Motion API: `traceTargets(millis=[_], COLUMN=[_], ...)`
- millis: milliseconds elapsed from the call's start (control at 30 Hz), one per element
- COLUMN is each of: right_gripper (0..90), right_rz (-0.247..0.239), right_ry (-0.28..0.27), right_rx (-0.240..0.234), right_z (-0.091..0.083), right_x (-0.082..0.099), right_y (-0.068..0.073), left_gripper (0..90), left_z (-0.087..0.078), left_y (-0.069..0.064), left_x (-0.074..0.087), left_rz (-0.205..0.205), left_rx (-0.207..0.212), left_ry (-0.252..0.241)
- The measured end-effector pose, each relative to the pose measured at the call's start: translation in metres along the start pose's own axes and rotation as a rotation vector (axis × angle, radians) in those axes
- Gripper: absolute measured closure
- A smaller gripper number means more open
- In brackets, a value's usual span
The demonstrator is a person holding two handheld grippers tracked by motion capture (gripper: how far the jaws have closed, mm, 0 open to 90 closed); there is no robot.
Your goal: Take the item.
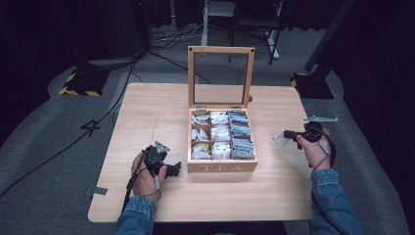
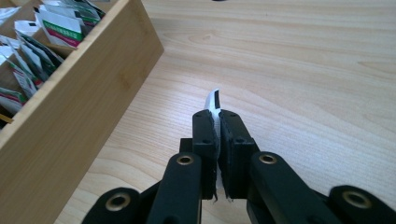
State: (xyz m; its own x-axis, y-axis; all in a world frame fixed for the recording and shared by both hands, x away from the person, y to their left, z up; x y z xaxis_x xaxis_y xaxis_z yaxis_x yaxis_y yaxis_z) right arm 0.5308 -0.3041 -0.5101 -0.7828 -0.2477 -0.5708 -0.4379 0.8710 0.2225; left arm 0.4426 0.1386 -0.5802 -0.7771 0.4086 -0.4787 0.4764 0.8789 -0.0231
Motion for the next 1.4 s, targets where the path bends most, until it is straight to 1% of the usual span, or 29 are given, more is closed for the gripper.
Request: traceTargets(millis=[67,133,200,367,533,600,633,667,700,767,800,833,867,900,1000,1067,1133,1233,1367,1400], right_gripper=[86.2,86.1,86.0,85.9,84.9,80.5,73.9,73.9,70.5,59.3,52.2,52.2,50.2,47.6,44.7,44.0,43.6,43.4,43.2,43.1], right_rz=[0.014,0.016,0.031,0.044,0.054,0.059,0.073,0.073,0.073,0.064,0.069,0.069,0.063,0.069,0.084,0.079,0.075,0.056,0.017,0.006], right_ry=[0.008,0.008,0.014,0.03,0.033,0.034,0.038,0.038,0.039,0.037,0.03,0.03,0.025,0.021,0.023,0.013,0.005,-0.003,-0.034,-0.044], right_rx=[0.0,0.001,-0.01,-0.006,-0.005,-0.007,-0.011,-0.011,-0.007,0.02,0.045,0.045,0.058,0.067,0.064,0.068,0.066,0.065,0.051,0.04], right_z=[0.001,0.002,0.003,0.005,0.006,0.007,0.008,0.008,0.009,0.012,0.014,0.014,0.015,0.015,0.016,0.014,0.012,0.01,0.002,-0.001], right_x=[0.002,0.002,0.003,0.006,0.007,0.007,0.008,0.008,0.008,0.009,0.009,0.009,0.009,0.009,0.011,0.009,0.008,0.006,0.003,0.002], right_y=[-0.001,-0.003,-0.003,-0.006,-0.007,-0.008,-0.009,-0.009,-0.01,-0.015,-0.019,-0.019,-0.022,-0.025,-0.028,-0.028,-0.027,-0.023,-0.014,-0.01], left_gripper=[0.0,0.0,0.0,0.0,0.0,0.0,0.0,0.0,0.0,0.0,0.0,0.0,0.0,0.0,0.0,0.1,0.0,0.0,0.0,0.0], left_z=[0.0,0.0,0.0,0.0,0.0,0.0,0.0,0.0,0.0,0.0,0.0,0.0,0.0,0.0,0.0,0.0,0.0,0.0,0.0,0.0], left_y=[0.0,0.0,0.0,0.0,0.0,0.0,0.0,0.0,0.0,0.0,0.0,0.0,0.0,0.0,0.0,0.0,0.0,0.0,0.0,0.0], left_x=[0.0,0.0,0.0,0.0,0.0,0.0,0.0,0.0,0.0,0.0,0.0,0.0,0.0,0.0,0.0,0.0,0.0,0.0,0.0,0.0], left_rz=[0.0,0.0,0.0,0.0,-0.001,0.0,0.0,0.0,0.0,0.0,0.0,0.0,0.0,0.0,0.0,0.0,0.0,0.0,0.001,0.001], left_rx=[0.0,0.0,0.0,0.0,0.0,0.0,0.0,-0.001,0.0,0.0,0.0,0.0,0.0,0.0,0.0,0.0,0.0,0.0,0.0,0.0], left_ry=[0.0,0.0,0.0,0.0,0.0,0.0,0.0,0.0,0.0,0.0,0.0,0.0,0.0,0.0,0.0,0.0,0.0,0.0,0.0,0.0])
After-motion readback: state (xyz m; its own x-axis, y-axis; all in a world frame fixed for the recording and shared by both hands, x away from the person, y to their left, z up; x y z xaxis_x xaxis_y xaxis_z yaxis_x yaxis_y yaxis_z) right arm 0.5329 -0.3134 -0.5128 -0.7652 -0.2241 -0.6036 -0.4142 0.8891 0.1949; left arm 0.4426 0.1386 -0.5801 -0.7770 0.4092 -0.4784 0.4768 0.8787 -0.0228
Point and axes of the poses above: each handheld gripper's, and its own axes: z roughly forward along the jaws, x roughly out of its underside, y roughly to its left, the point moved 10 cm from there along z, roughly forward along the jaws, and after that the axes turned 13 degrees about y, right-handed, at the moved point
